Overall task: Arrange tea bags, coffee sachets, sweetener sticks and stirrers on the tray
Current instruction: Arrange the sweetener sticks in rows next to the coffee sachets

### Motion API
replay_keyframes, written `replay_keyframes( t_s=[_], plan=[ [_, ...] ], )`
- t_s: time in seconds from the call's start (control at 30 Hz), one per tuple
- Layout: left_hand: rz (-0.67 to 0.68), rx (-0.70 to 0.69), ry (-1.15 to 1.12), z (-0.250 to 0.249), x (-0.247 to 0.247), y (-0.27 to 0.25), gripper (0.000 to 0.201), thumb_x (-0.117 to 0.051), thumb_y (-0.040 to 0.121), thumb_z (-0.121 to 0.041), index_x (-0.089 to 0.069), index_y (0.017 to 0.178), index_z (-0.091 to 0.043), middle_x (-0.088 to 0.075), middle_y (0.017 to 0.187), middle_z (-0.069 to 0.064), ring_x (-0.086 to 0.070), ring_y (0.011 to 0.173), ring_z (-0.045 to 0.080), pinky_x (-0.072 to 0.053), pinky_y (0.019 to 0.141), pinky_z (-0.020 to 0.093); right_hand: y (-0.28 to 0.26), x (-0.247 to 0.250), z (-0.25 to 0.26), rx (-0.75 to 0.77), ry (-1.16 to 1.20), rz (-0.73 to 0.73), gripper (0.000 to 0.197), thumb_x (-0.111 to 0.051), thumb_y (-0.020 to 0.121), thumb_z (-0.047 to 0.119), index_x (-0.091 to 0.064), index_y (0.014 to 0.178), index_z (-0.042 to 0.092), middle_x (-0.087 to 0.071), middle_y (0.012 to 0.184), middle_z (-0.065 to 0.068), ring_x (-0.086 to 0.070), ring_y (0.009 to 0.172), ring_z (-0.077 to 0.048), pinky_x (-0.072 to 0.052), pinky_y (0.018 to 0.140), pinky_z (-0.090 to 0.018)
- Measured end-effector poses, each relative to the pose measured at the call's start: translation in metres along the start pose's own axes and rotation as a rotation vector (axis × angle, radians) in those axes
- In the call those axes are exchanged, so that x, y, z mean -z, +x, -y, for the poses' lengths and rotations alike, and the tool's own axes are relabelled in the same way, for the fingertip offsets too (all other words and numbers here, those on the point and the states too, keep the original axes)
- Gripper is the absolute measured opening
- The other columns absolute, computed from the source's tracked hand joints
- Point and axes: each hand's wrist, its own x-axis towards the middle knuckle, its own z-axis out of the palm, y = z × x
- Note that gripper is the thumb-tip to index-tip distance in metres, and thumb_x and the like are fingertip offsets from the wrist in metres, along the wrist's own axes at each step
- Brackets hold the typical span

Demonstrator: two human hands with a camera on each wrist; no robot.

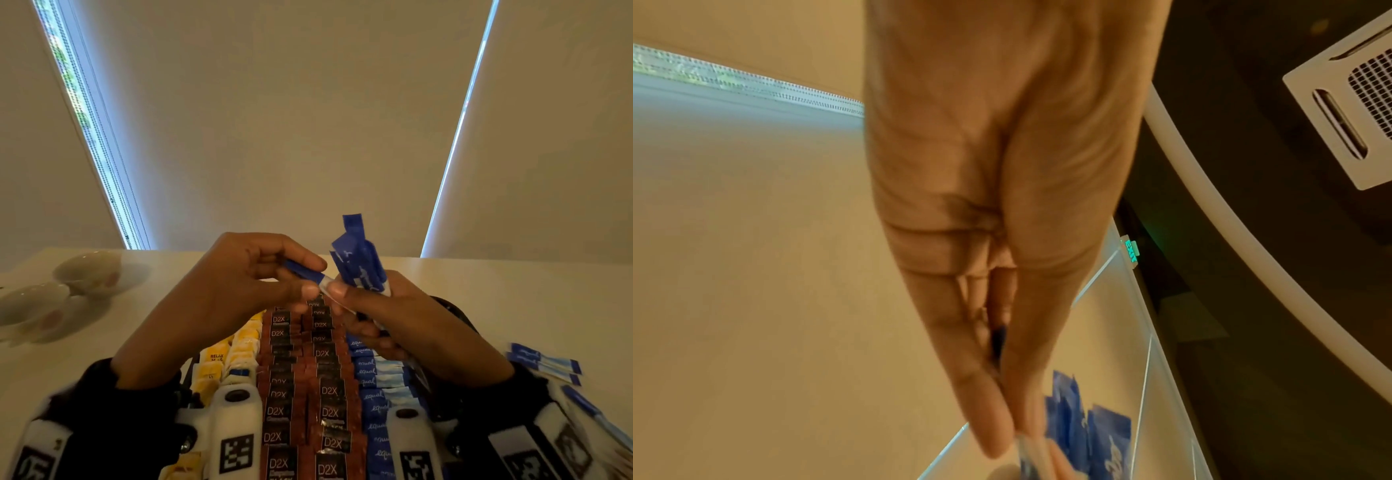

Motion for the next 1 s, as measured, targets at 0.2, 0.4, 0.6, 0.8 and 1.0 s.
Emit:
replay_keyframes(
  t_s=[0.2, 0.4, 0.6, 0.8, 1.0],
  plan=[
    [-0.051, -0.110, 0.112, 0.001, 0.000, 0.002, 0.017, -0.066, 0.069, -0.029, -0.068, 0.079, -0.016, -0.069, 0.080, 0.003, -0.069, 0.074, 0.017, -0.058, 0.061, 0.026, 0.000, 0.019, -0.010, -0.195, 0.563, 0.319, 0.034, -0.045, 0.093, 0.035, -0.053, 0.066, 0.017, -0.038, 0.048, 0.005, -0.029, 0.033, -0.002, -0.021, 0.029, -0.013],
    [0.045, -0.068, 0.008, -0.007, 0.009, -0.006, 0.008, -0.071, 0.062, -0.020, -0.068, 0.069, -0.015, -0.068, 0.064, 0.011, -0.067, 0.055, 0.019, -0.054, 0.054, 0.022, 0.006, 0.024, -0.014, -0.267, 0.679, 0.431, 0.050, -0.036, 0.091, 0.054, -0.044, 0.061, 0.016, -0.036, 0.045, 0.006, -0.028, 0.031, 0.000, -0.021, 0.027, -0.012],
    [0.149, 0.078, -0.022, -0.001, 0.003, -0.003, 0.017, -0.058, 0.079, -0.021, -0.070, 0.073, -0.009, -0.068, 0.066, 0.011, -0.064, 0.055, 0.017, -0.054, 0.054, 0.023, 0.005, 0.011, -0.011, -0.216, 0.383, 0.247, 0.047, -0.036, 0.089, 0.056, -0.044, 0.064, 0.017, -0.031, 0.048, 0.002, -0.020, 0.032, -0.005, -0.015, 0.030, -0.012],
    [0.094, 0.148, 0.000, 0.003, -0.008, 0.001, 0.025, -0.058, 0.076, -0.029, -0.070, 0.073, -0.007, -0.067, 0.062, 0.007, -0.063, 0.055, 0.016, -0.052, 0.051, 0.020, 0.004, 0.004, -0.007, -0.207, 0.238, 0.058, 0.035, -0.033, 0.095, 0.030, -0.048, 0.066, 0.015, -0.030, 0.050, 0.000, -0.018, 0.036, -0.008, -0.011, 0.034, -0.018],
    [0.022, 0.176, -0.027, 0.004, -0.009, 0.002, 0.027, -0.060, 0.073, -0.030, -0.074, 0.077, -0.007, -0.071, 0.069, 0.010, -0.066, 0.058, 0.017, -0.054, 0.053, 0.021, 0.001, -0.004, -0.002, -0.027, 0.020, -0.143, 0.021, -0.047, 0.096, 0.016, -0.049, 0.076, 0.010, -0.044, 0.054, -0.007, -0.033, 0.029, -0.003, -0.026, 0.031, -0.011]
  ],
)
